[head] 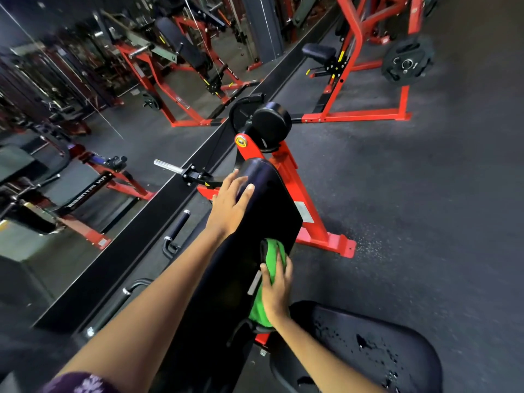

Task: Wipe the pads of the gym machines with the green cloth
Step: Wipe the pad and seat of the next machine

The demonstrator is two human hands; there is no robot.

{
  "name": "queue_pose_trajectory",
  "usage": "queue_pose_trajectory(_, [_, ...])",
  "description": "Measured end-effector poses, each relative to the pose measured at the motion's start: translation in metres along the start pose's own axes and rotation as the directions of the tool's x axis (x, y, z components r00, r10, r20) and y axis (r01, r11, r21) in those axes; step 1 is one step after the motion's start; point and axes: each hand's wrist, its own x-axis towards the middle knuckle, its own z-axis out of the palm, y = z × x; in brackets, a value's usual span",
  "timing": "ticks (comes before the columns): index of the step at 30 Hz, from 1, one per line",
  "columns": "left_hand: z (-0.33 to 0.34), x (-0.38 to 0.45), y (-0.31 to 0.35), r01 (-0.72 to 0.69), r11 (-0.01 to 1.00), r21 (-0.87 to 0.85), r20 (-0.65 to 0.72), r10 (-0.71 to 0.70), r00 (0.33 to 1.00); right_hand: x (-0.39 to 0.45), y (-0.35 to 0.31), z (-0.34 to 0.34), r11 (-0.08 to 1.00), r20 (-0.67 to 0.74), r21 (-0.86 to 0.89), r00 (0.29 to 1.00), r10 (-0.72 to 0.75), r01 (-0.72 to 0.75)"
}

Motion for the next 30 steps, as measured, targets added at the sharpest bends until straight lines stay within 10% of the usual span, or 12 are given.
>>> queue_pose_trajectory(5, [-0.002,-0.007,0.011,0.001,0.995,0.102,0.079,-0.009,0.997,0.036,-0.011,0.002,0.932,-0.165,0.015,0.919,0.359,-0.361])
queue_pose_trajectory(12, [-0.003,-0.021,0.003,-0.186,0.906,0.38,0.244,0.096,0.965,-0.037,-0.025,0.005,0.998,0.007,-0.059,0.999,-0.033,0.034])
queue_pose_trajectory(18, [-0.013,-0.048,-0.001,-0.368,0.791,0.489,0.383,0.184,0.905,0.007,-0.035,0.002,0.953,-0.126,0.016,0.945,0.301,-0.301])
queue_pose_trajectory(25, [-0.029,-0.085,-0.003,-0.417,0.778,0.469,0.425,0.215,0.879,-0.093,-0.029,0.02,0.987,-0.032,-0.058,0.988,-0.154,0.152])
queue_pose_trajectory(30, [-0.055,-0.126,-0.015,-0.463,0.755,0.464,0.436,0.26,0.861,-0.068,-0.026,0.016,0.959,-0.15,0.027,0.947,0.283,-0.282])
